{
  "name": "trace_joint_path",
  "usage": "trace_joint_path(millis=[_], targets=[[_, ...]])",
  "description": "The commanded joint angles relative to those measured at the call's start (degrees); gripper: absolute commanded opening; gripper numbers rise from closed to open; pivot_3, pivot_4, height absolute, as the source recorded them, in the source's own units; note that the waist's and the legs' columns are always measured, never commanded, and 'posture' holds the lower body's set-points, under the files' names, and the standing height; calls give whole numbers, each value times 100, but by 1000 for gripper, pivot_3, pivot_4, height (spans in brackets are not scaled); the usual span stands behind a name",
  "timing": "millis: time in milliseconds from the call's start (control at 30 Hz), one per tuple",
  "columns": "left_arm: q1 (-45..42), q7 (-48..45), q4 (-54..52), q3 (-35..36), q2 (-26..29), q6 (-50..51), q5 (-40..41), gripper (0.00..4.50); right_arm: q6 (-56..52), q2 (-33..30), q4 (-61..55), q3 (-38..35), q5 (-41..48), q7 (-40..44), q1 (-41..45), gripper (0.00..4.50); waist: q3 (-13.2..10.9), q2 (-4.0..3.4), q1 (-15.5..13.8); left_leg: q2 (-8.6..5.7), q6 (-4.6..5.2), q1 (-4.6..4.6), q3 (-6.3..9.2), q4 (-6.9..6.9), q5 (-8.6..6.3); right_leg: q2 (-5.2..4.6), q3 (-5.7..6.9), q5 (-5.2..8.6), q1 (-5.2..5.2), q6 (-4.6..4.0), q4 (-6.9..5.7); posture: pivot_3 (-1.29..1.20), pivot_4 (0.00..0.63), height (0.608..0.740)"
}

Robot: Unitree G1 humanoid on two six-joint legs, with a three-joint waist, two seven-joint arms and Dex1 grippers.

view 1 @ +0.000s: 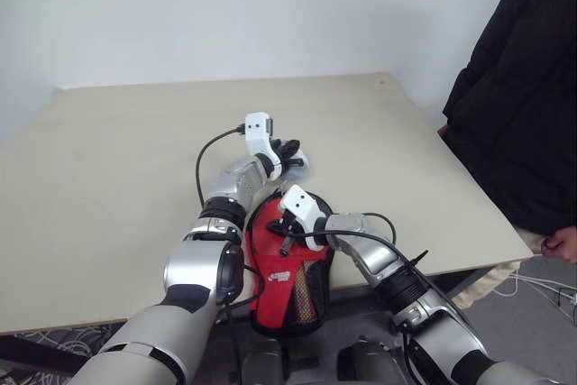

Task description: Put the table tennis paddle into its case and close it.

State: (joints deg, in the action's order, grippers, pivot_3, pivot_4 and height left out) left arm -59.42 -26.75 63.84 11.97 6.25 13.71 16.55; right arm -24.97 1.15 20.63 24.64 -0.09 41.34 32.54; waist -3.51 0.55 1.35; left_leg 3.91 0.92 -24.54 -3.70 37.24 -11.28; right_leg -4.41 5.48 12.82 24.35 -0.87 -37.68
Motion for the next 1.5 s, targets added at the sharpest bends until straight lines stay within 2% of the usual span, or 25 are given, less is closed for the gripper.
trace_joint_path(millis=[33, 167, 400, 500, 700, 767, 1133, 1333, 1500], targets=[[-403, -167, -72, -49, -242, -241, -36, 27, -235, 21, 203, 255, -113, 42, -159, 0, 0, 0, 0, 0, 0, 0, 0, -1, 0, 0, 0, 0, 0, 0, 0, 0, 0, 725], [-382, -224, -47, -37, -231, -227, -83, 27, -236, 25, 203, 256, -115, 41, -159, 0, 0, 0, 3, 0, 0, 0, 0, -1, 0, 0, 0, 0, 2, 0, 0, 0, 0, 725], [-230, -352, -182, 47, 100, -185, -101, 1977, -228, 31, 210, 277, -119, 54, -172, 0, 0, 0, 13, 0, 1, 0, -1, -4, 0, 1, -1, 0, 3, 0, 0, 0, 0, 725], [-139, -416, -318, 66, 291, -142, -86, 2552, -226, 37, 218, 291, -117, 64, -169, 0, 0, 0, 27, 0, 1, 0, 0, -4, 0, 1, -1, 0, 3, 0, -1, 0, 0, 725], [252, -575, -1035, 48, 630, 157, -23, 4180, -211, 50, 247, 313, -115, 69, -164, 0, 0, -1, 61, 1, 0, 1, -1, -7, 0, 1, -2, 0, 3, 0, 0, 0, 0, 725], [503, -622, -1479, 13, 687, 351, 16, 4442, -201, 51, 258, 318, -115, 70, -167, 0, 1, -1, 83, 1, 0, 1, -1, -7, 0, 0, -3, 0, 3, 0, 0, 0, 0, 725], [2346, -721, -4989, -39, 1276, 1930, 456, 4442, -220, 14, 225, 326, -109, 68, -202, 0, 2, -1, 156, 7, 0, 5, -2, -7, 0, 6, -10, -1, 1, 0, -2, 0, 0, 725], [3001, -833, -6016, 293, 1783, 2601, 910, 4442, -239, -11, 196, 323, -101, 70, -230, 0, 6, -3, 145, 11, -1, 9, -2, -6, -1, 7, -11, -1, 0, -2, -2, 0, 0, 725], [3597, -1504, -6774, 63, 2319, 2828, 1202, 4442, -244, -32, 183, 323, -96, 97, -223, 0, 9, -6, 140, 13, -3, 11, -5, -10, -2, 7, -11, 0, 7, -3, 2, 0, 0, 725]])
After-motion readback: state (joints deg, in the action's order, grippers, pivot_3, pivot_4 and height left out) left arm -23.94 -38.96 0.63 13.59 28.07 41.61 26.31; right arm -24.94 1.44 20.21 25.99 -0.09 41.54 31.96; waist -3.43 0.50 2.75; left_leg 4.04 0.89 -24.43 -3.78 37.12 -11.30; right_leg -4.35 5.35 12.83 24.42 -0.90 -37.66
